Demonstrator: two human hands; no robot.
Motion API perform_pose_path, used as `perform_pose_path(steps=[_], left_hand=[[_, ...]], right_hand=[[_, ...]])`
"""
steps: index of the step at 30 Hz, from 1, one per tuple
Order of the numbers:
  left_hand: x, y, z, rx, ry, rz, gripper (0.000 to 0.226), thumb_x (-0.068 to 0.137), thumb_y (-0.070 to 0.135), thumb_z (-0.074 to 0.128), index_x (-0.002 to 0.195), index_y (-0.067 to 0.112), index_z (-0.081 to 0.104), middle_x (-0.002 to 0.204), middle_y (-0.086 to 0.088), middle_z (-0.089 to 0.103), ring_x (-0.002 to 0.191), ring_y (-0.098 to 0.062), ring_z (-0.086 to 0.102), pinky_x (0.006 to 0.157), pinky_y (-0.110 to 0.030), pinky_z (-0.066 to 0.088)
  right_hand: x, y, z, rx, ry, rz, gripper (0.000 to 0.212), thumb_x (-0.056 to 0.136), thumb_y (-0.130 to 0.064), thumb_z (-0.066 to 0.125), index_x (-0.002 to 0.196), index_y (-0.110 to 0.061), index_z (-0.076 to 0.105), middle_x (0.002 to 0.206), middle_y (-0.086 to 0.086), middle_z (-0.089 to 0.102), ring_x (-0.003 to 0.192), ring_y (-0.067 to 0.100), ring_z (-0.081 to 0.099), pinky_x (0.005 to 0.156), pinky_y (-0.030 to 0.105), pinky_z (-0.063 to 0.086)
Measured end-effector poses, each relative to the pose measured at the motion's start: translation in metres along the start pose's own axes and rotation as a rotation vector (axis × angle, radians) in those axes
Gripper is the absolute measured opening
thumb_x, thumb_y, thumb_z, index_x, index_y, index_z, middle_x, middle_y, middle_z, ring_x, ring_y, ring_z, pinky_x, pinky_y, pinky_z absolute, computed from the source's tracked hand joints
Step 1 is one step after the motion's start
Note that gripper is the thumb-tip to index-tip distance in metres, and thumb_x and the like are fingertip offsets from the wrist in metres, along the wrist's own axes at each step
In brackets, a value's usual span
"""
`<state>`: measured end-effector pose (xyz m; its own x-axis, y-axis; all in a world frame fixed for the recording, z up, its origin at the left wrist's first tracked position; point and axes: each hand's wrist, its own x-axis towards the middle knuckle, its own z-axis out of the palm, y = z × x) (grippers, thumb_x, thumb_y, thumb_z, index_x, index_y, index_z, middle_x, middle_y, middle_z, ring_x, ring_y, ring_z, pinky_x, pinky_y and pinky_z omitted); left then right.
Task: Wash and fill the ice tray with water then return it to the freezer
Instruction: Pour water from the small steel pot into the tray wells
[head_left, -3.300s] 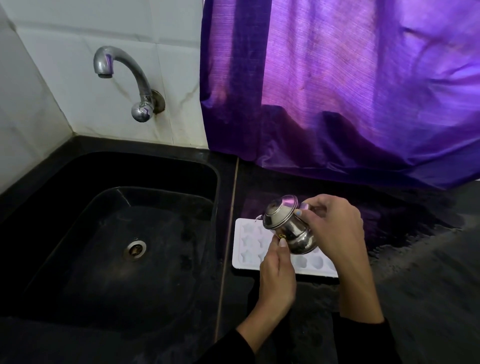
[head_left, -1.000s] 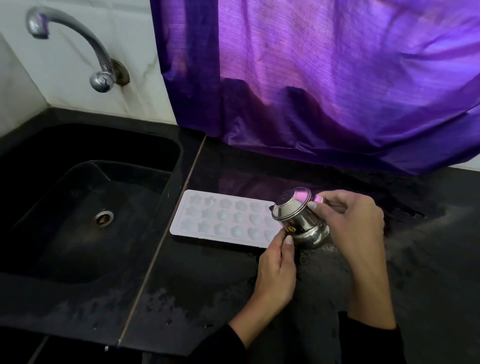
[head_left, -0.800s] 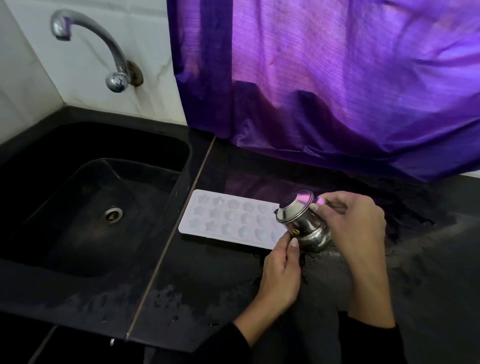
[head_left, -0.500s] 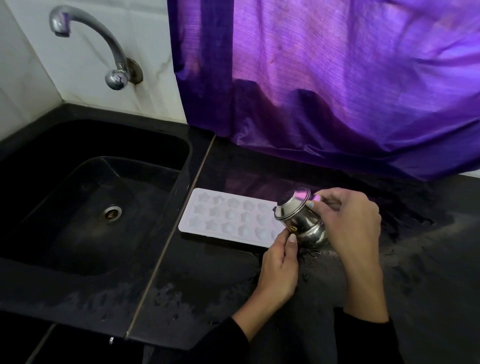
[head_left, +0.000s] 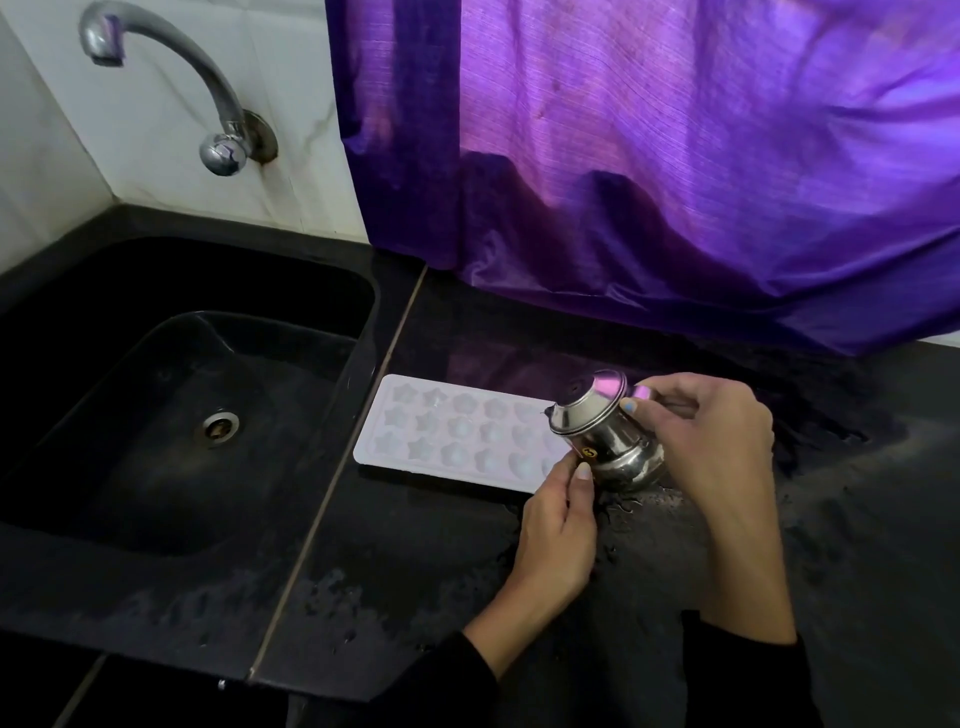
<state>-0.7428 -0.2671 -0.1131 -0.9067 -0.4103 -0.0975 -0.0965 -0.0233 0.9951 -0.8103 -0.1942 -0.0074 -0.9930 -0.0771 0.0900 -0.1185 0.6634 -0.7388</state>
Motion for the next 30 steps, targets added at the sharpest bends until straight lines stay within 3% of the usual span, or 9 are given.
perform_pose_path(steps=[2,6,9,15,21,30], left_hand=[[0.0,0.001,-0.002,0.006,0.014,0.022,0.031,0.102,0.025,0.035,0.123,0.031,0.057,0.104,0.016,0.066,0.096,0.008,0.058,0.086,-0.013,0.044],[-0.001,0.003,-0.005,0.001,0.029,0.047,0.037,0.1,0.031,0.034,0.131,0.024,0.054,0.117,0.013,0.065,0.107,0.002,0.058,0.094,-0.019,0.043],[-0.001,0.005,-0.008,0.003,0.035,0.05,0.039,0.1,0.032,0.034,0.132,0.023,0.054,0.12,0.014,0.064,0.113,0.007,0.054,0.098,-0.018,0.041],[-0.003,0.01,-0.021,0.075,0.013,0.04,0.029,0.102,0.025,0.034,0.121,0.03,0.056,0.101,0.023,0.062,0.096,0.016,0.054,0.083,-0.005,0.039],[-0.001,0.005,-0.034,0.067,-0.059,-0.043,0.031,0.102,0.031,0.035,0.125,0.028,0.055,0.09,0.02,0.063,0.085,0.018,0.056,0.089,-0.028,0.049],[0.003,0.001,-0.049,0.034,-0.133,-0.086,0.029,0.102,0.03,0.035,0.121,0.029,0.057,0.101,0.022,0.062,0.105,0.002,0.057,0.097,-0.034,0.047]], right_hand=[[0.001,0.001,-0.003,0.033,-0.014,-0.005,0.011,0.081,-0.023,0.076,0.091,-0.024,0.075,0.074,-0.014,0.068,0.078,0.004,0.067,0.083,0.033,0.055],[0.002,0.001,-0.006,0.089,-0.023,-0.021,0.013,0.08,-0.02,0.077,0.093,-0.021,0.075,0.074,-0.016,0.067,0.076,-0.003,0.064,0.074,0.02,0.049],[0.002,-0.003,-0.005,0.105,-0.022,-0.033,0.015,0.08,-0.02,0.077,0.095,-0.02,0.075,0.078,-0.014,0.069,0.079,-0.001,0.066,0.079,0.025,0.053],[-0.002,-0.014,0.002,0.071,-0.032,-0.017,0.009,0.078,-0.025,0.078,0.087,-0.026,0.075,0.076,-0.01,0.071,0.077,0.007,0.069,0.079,0.034,0.057],[-0.008,-0.025,0.014,-0.03,-0.009,0.014,0.007,0.081,-0.024,0.075,0.08,-0.029,0.072,0.074,-0.01,0.07,0.077,0.011,0.068,0.078,0.037,0.056],[-0.016,-0.032,0.029,-0.103,0.044,0.043,0.005,0.08,-0.027,0.077,0.08,-0.029,0.072,0.074,-0.01,0.07,0.078,0.014,0.068,0.08,0.039,0.055]])
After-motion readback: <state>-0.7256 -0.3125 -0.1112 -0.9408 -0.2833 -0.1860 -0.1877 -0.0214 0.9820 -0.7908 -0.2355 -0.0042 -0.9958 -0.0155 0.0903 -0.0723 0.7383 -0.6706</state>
